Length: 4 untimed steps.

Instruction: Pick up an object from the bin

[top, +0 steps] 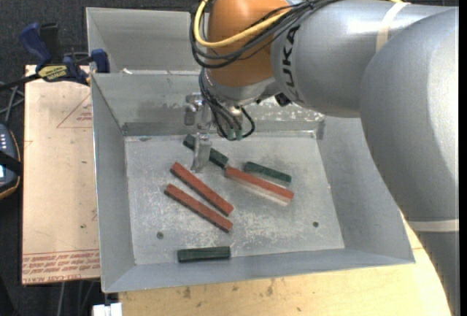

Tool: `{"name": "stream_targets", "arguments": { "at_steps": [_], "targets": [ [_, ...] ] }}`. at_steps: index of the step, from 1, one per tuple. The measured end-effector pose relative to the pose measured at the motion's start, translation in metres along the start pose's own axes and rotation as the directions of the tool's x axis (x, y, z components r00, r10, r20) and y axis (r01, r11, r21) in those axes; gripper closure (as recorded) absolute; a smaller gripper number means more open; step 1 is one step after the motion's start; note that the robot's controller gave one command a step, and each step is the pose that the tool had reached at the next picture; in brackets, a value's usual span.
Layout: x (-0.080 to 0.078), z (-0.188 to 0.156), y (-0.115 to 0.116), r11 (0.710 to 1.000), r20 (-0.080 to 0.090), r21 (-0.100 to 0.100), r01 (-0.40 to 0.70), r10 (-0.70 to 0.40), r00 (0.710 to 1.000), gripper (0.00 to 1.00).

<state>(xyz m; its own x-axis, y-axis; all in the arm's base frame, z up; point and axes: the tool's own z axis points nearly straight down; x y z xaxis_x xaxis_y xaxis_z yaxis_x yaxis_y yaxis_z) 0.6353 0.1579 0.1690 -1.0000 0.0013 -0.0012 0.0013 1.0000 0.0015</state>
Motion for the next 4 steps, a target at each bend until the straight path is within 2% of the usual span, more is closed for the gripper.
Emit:
{"name": "stream_targets", "arguments": {
  "at_steps": [1, 2, 3, 4],
  "targets": [
    [0.0, 0.0, 0.0, 1.0, 0.0, 0.0, 0.0, 0.0, 1.0, 0.0],
    [0.019, 0.037, -0.009, 0.999, 0.007, -0.002, -0.047, 0.047, 0.999, 0.0],
    [0.036, 0.088, -0.013, 0.999, 0.001, 0.0, -0.048, 0.048, 0.999, 0.0],
    [0.037, 0.095, -0.025, 1.0, 0.011, -0.004, 0.001, -0.001, 1.0, 1.0]
  ]
}}
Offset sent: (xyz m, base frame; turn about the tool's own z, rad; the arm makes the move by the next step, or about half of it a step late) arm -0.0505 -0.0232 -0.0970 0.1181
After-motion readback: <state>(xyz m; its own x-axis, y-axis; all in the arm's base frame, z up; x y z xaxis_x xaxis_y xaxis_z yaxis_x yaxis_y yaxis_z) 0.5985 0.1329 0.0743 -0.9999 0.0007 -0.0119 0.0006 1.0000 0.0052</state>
